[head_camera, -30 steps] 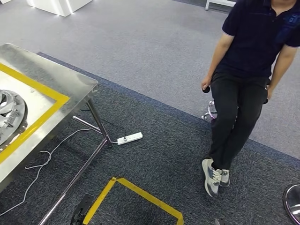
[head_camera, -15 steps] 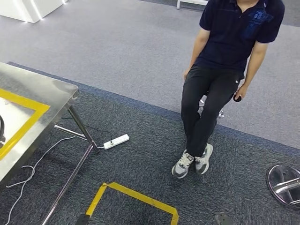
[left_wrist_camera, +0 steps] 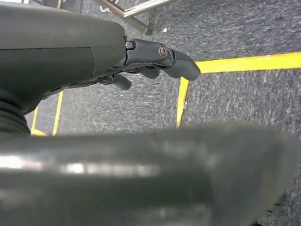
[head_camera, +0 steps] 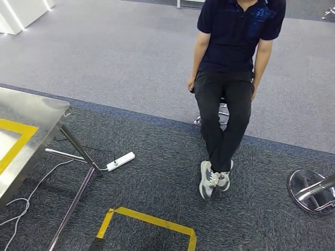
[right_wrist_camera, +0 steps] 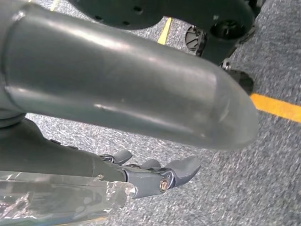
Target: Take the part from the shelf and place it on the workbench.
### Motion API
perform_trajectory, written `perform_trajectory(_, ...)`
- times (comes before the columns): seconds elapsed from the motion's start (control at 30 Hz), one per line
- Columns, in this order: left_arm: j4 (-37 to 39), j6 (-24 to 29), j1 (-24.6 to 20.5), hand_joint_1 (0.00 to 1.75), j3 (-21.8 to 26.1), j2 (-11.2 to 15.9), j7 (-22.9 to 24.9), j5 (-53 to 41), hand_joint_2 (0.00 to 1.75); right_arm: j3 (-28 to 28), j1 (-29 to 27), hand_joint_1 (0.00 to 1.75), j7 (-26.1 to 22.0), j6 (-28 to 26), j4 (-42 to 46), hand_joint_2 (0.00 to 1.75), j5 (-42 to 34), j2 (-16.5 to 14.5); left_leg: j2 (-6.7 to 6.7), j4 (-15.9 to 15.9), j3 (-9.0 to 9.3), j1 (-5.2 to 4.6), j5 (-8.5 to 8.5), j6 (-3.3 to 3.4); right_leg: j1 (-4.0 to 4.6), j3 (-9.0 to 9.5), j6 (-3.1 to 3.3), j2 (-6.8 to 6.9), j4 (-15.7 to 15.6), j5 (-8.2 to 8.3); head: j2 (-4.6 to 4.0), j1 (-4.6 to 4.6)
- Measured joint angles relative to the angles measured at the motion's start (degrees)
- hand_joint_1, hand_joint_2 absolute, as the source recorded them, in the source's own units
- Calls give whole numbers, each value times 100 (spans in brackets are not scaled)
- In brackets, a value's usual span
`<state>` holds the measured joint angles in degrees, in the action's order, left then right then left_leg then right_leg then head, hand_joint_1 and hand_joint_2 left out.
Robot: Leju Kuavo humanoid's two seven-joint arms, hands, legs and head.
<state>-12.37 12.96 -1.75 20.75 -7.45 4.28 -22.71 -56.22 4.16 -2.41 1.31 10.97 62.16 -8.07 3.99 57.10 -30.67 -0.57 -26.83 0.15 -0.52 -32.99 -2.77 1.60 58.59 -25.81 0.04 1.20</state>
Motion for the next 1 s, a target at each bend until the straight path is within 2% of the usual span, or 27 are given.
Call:
perform_trajectory(0.03,0,1,-4,0,-1,0,0,-1,0,0,-9,0,1,0,0,0,1,0,2,0,4,11,-8,-30,-2,-8,31,-39,-6,11,0,1)
perform_trajectory(0.1,0,1,-8,0,-1,-1,-2,-3,0,0,-15,0,2,0,0,0,2,0,-131,184,-68,35,-163,-92,-16,-13,106,-119,-24,38,0,-9)
perform_trajectory(0.17,0,-1,-1,0,-2,-1,-31,-19,0,0,-4,0,13,5,0,0,-1,0,-313,832,-359,48,-529,-131,-22,-20,160,-206,-32,51,0,-27)
perform_trajectory(0.2,0,-3,5,0,-4,-1,-65,-37,0,-1,0,0,29,14,0,0,-4,0,-349,1239,-555,51,-707,-137,-19,-26,175,-255,-32,52,0,-29)
perform_trajectory(0.23,0,-6,10,0,-7,-1,-113,-60,0,-1,-3,0,52,30,0,0,-11,0,-363,1551,-713,52,-803,-138,-15,-30,181,-308,-31,53,0,-30)
perform_trajectory(0.27,0,-9,12,0,-11,0,-165,-89,0,-2,-9,0,79,54,0,0,-21,0,-370,1675,-789,53,-782,-135,-13,-31,182,-363,-31,54,0,-28)
perform_trajectory(0.3,0,-12,9,0,-17,2,-219,-115,0,-2,-14,0,106,87,0,0,-34,-1,-381,1577,-757,55,-647,-128,-14,-30,178,-423,-31,57,0,-28)
perform_trajectory(0.33,0,-13,4,0,-24,5,-268,-137,44,-2,-17,0,134,121,0,0,-47,-3,-407,1283,-627,60,-434,-119,-17,-26,171,-484,-30,61,0,-29)
perform_trajectory(0.37,1,-13,-3,0,-30,11,-306,-160,87,-3,-16,0,164,151,0,0,-55,-7,-489,887,-442,72,-211,-111,-22,-26,159,-541,-30,68,0,-30)
perform_trajectory(0.4,2,-11,-12,0,-37,16,-336,-179,131,-3,-12,0,194,173,0,0,-57,-10,-583,497,-263,87,-59,-103,-17,-38,139,-600,-16,71,0,-34)
perform_trajectory(0.43,3,-8,-22,0,-40,20,-351,-194,175,-3,-7,0,220,185,0,0,-55,-14,-663,227,-145,97,22,-95,-13,-58,112,-649,-6,79,0,-33)
perform_trajectory(0.47,4,-5,-31,0,-44,23,-359,-207,175,-3,-10,0,240,190,0,0,-50,-15,-719,81,-88,99,40,-83,-12,-82,77,-693,-4,91,0,-36)
perform_trajectory(0.53,6,-5,-42,0,-48,25,-337,-223,175,-3,-31,0,255,196,0,0,-27,-15,-668,28,-84,84,42,-28,-29,-129,1,-768,-25,121,0,-34)
perform_trajectory(0.57,7,-9,-46,0,-51,25,-304,-232,175,-2,-44,0,247,197,0,0,2,-16,-621,12,-80,81,58,9,-35,-159,-27,-728,-4,107,0,-33)
perform_trajectory(0.6,7,-14,-47,0,-55,20,-248,-240,175,5,-48,0,223,202,-1,0,43,-17,-571,-4,-75,81,71,50,-31,-221,-50,-629,98,38,0,-19)
perform_trajectory(0.63,10,-22,-45,0,-58,12,-165,-247,175,16,-41,0,181,207,-1,0,89,-18,-512,-19,-70,83,79,84,-23,-342,-68,-494,335,-100,0,-8)
perform_trajectory(0.67,15,-40,-37,0,-64,2,-50,-252,175,29,-32,0,120,213,-2,0,137,-19,-453,-19,-70,73,76,105,-14,-503,-80,-347,692,-291,0,4)
perform_trajectory(0.7,23,-67,-23,0,-71,-8,79,-258,175,45,-23,0,56,220,-2,0,177,-20,-390,-18,-70,63,70,121,-11,-694,-94,-261,1105,-487,0,14)
perform_trajectory(0.73,33,-103,-6,0,-76,-14,215,-264,175,61,-23,0,-3,225,-2,0,210,-20,-325,-18,-69,56,66,127,-11,-858,-105,-225,1463,-627,0,13)
perform_trajectory(0.77,41,-145,11,0,-81,-19,332,-276,175,78,-33,0,-51,230,-2,0,236,-20,-266,-17,-67,53,63,130,-12,-938,-111,-211,1650,-667,0,14)
perform_trajectory(0.8,48,-186,23,0,-87,-22,420,-295,175,99,-46,0,-82,235,-2,0,255,-20,-214,-16,-64,53,59,128,-14,-896,-115,-198,1595,-593,0,16)
perform_trajectory(0.83,51,-221,31,0,-96,-28,477,-325,175,118,-56,0,-100,237,-2,0,264,-20,-164,-15,-57,55,53,121,-17,-741,-116,-167,1318,-434,0,16)
perform_trajectory(0.9,52,-278,36,0,-133,-37,471,-430,175,138,-49,0,-75,234,-3,0,252,-28,-82,-3,-34,38,25,79,-16,-280,-117,15,502,-115,0,22)
perform_trajectory(0.93,53,-296,38,0,-158,-39,413,-503,175,139,-38,0,-39,230,-4,0,244,-37,-46,7,-24,21,10,51,-12,-117,-100,84,217,-33,0,19)
perform_trajectory(0.97,53,-309,38,0,-194,-40,320,-596,175,140,-31,0,11,227,-5,0,244,-45,-15,13,-14,3,-1,25,-6,-34,-76,124,68,-7,0,12)
perform_trajectory(1.0,54,-314,36,0,-240,-39,212,-690,175,142,-32,0,61,230,-7,0,255,-54,15,13,-8,-7,-3,3,5,-27,-41,100,44,-15,0,7)
